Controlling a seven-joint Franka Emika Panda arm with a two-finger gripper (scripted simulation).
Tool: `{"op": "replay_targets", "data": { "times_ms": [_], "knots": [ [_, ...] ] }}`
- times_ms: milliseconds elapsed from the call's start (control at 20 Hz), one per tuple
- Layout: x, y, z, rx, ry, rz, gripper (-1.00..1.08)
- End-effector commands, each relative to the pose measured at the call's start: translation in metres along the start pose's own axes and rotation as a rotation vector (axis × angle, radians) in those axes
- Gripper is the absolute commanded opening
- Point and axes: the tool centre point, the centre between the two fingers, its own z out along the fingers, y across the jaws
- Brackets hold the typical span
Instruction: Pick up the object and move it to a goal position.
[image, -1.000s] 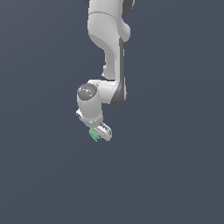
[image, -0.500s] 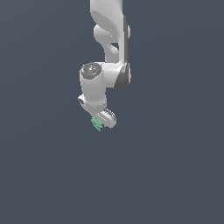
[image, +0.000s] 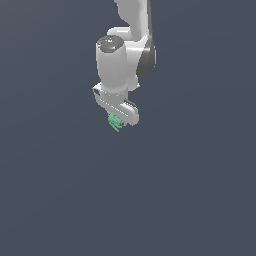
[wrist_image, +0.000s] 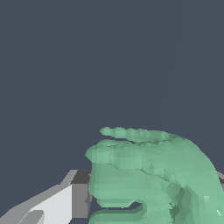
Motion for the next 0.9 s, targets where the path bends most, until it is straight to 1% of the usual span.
{"op": "replay_targets", "data": {
  "times_ms": [0,450,850],
  "knots": [
    [-0.012,0.003,-0.020,-0.001,0.001,0.000,-1.00],
    [-0.047,0.009,-0.079,-0.002,0.002,0.001,-1.00],
    [-0.061,0.011,-0.106,-0.002,0.002,0.001,-1.00]
  ]
}}
